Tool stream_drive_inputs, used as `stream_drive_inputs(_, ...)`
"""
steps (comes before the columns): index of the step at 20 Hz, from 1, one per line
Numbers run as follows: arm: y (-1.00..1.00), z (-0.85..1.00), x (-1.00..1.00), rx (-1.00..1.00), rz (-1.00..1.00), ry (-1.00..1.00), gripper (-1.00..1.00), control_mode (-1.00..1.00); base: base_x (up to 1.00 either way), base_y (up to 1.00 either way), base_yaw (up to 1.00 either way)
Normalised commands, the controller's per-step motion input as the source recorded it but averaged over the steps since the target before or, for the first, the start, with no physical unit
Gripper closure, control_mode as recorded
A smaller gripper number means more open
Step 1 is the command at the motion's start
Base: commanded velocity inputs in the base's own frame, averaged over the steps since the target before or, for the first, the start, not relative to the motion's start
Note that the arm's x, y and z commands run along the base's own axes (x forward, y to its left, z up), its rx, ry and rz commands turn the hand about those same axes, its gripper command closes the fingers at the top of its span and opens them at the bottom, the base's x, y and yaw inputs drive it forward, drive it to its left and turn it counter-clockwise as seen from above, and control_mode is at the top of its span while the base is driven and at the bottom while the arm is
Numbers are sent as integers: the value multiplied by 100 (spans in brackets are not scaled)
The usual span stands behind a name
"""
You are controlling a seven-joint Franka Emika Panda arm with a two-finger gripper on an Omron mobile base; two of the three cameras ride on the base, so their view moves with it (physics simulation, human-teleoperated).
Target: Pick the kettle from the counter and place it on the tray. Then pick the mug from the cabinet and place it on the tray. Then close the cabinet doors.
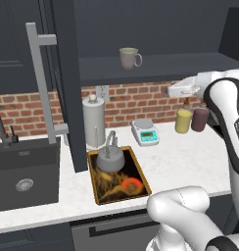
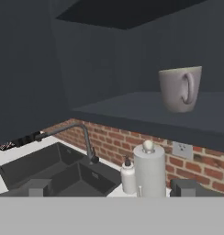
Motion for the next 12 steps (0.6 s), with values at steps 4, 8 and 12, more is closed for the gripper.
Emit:
stream_drive_inputs(4, 0, 21, 42, 0, 0, 13, -100, -100, 0, 0, 0)
stream_drive_inputs(8, -3, 3, 41, 1, 0, 16, -100, -100, 0, 0, 0)
stream_drive_inputs(12, -1, 0, 41, 0, 0, 15, -100, -100, 0, 0, 0)
